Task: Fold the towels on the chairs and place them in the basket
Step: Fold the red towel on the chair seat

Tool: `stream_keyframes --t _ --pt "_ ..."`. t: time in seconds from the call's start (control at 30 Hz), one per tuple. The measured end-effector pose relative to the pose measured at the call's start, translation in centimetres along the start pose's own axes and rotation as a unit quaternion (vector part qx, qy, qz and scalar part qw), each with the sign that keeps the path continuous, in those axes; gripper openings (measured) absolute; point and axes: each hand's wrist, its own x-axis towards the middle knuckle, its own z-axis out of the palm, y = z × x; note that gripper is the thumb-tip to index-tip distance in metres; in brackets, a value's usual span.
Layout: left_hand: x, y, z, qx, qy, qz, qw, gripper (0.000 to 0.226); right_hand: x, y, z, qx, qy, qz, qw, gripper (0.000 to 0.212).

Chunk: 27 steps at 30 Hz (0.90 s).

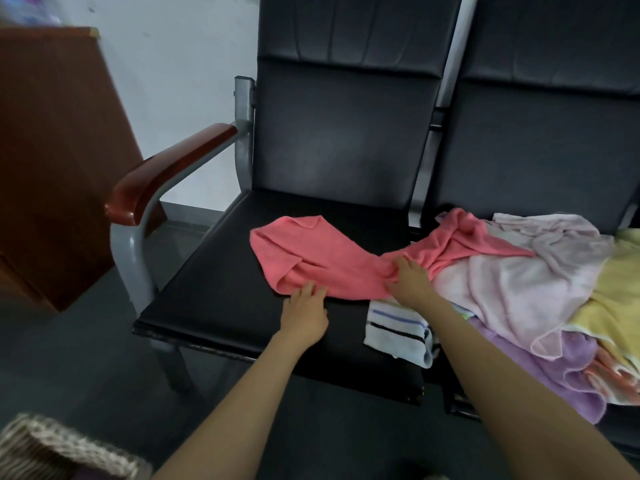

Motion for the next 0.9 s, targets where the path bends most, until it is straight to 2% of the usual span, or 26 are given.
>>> stream_keyframes --t 0.07,0.17,0.27,0.33,0.4,0.5,0.6,0.7,0.73,0.8,0.9 --pt "0.6 0.4 0.6 0.027 0.020 -0.008 0.999 0.047 0.6 0.8 -0.1 0.000 0.011 0.004 1.000 0.050" --pt "1.1 0.9 0.9 -0.021 0.062 -0.041 0.997 0.043 1.1 1.4 0.0 -0.015 0.033 -0.017 0.999 0.034" --pt "1.1 1.2 0.9 -0.052 0.078 -0.061 0.994 0.042 1.1 1.6 0.3 -0.021 0.013 -0.034 0.999 0.037" --pt "1.0 1.1 0.9 0.000 0.070 -0.054 0.996 0.041 1.3 1.7 0.6 -0.033 0.007 -0.039 0.999 0.036" --pt "0.9 0.8 0.9 0.070 0.057 -0.039 0.995 0.042 1.2 1.4 0.6 -0.041 0.014 -0.023 0.999 0.027" --pt "0.9 0.4 0.7 0.084 0.040 -0.049 0.994 0.035 0.8 0.4 0.1 0.031 0.082 -0.021 0.996 0.021" --pt "0.6 0.1 0.2 0.029 0.019 -0.048 0.998 0.023 -0.4 -1.6 -1.9 0.164 0.173 -0.059 0.969 0.014" --pt "-0.1 -0.2 -0.7 -0.067 0.003 -0.022 0.997 0.019 -2.1 -3.8 -4.5 0.199 0.225 -0.122 0.946 0.007" --pt "-0.4 -0.2 -1.3 -0.132 0.020 -0.027 0.991 0.018 -2.8 -4.5 -5.3 0.208 0.242 -0.141 0.937 0.008" --pt "-1.0 0.0 -3.4 -0.263 0.107 -0.051 0.958 0.012 -4.3 -6.0 -6.8 0.226 0.271 -0.174 0.919 0.012" --pt "-1.5 -0.4 -7.0 -0.324 0.304 -0.084 0.892 0.008 -6.2 -8.0 -8.5 0.222 0.266 -0.218 0.912 0.014"
